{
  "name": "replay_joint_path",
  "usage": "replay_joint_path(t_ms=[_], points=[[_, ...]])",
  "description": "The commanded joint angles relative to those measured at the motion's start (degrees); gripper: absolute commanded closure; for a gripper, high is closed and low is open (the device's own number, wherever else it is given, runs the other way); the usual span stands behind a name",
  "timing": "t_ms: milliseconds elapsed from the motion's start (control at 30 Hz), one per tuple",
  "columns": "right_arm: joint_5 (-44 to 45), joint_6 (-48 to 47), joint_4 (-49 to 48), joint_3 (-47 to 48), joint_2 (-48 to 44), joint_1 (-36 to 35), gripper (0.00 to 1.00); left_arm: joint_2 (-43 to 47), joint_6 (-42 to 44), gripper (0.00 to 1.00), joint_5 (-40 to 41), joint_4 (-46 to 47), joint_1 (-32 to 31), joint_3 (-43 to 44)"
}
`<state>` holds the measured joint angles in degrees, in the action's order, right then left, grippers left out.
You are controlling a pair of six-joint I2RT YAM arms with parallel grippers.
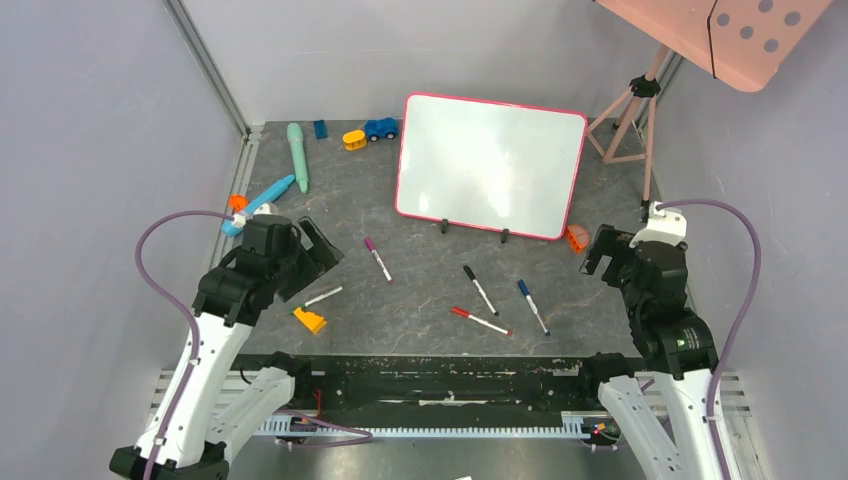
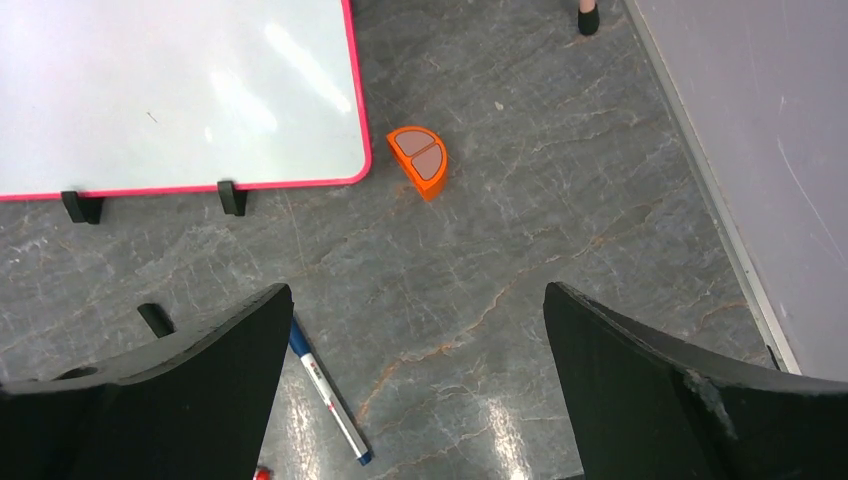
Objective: Write a sentence on the whiteboard
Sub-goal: Pick up the whiteboard marker from the center of the board.
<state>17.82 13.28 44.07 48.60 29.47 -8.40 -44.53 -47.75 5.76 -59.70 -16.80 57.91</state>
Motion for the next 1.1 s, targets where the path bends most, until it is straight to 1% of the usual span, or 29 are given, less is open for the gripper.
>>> replay_joint_path(t_ms=[0, 133, 367, 533, 700, 767, 833, 933, 1033, 1067], points=[[0.1, -1.4, -0.6, -1.3, 0.2, 0.0, 0.02, -1.2, -1.2, 0.0, -0.1, 2.6, -0.1, -0.8], [0.0, -1.8, -1.4, -2.1, 1.3, 0.0, 0.02, -3.1, 0.8, 0.0, -1.1, 4.5, -0.1, -2.0], [-2.1, -1.8, -3.1, -1.4, 5.4, 0.0, 0.02, -6.0, 6.9, 0.0, -4.0, 7.0, -0.1, -2.6], [-9.2, -2.4, -5.5, 0.3, 10.3, -0.1, 0.02, -9.2, 7.1, 0.0, -6.7, 10.2, -0.1, -2.8], [-17.5, 1.8, -10.7, -3.3, 14.7, -1.0, 0.02, -10.7, 8.0, 0.0, -13.0, 14.8, 0.0, -3.2], [-18.7, 3.4, -13.9, -4.9, 15.8, -4.2, 0.02, -10.1, 8.3, 0.0, -14.2, 16.2, -0.1, -3.8], [-15.0, 3.8, -15.2, -4.8, 17.9, -9.7, 0.02, -9.3, 9.0, 0.0, -15.6, 17.8, -0.1, -4.8], [-10.7, 2.5, -15.7, -2.9, 22.3, -18.0, 0.02, -7.8, 9.6, 0.0, -15.0, 17.5, -0.1, -5.8], [-12.0, 0.4, -18.2, -2.9, 24.9, -24.4, 0.01, -6.2, 9.7, 0.0, -12.6, 15.1, -0.1, -6.6], [-13.0, -0.6, -19.4, -3.3, 25.2, -26.3, 0.03, -5.9, 9.5, 0.0, -11.9, 14.3, -0.1, -6.9]])
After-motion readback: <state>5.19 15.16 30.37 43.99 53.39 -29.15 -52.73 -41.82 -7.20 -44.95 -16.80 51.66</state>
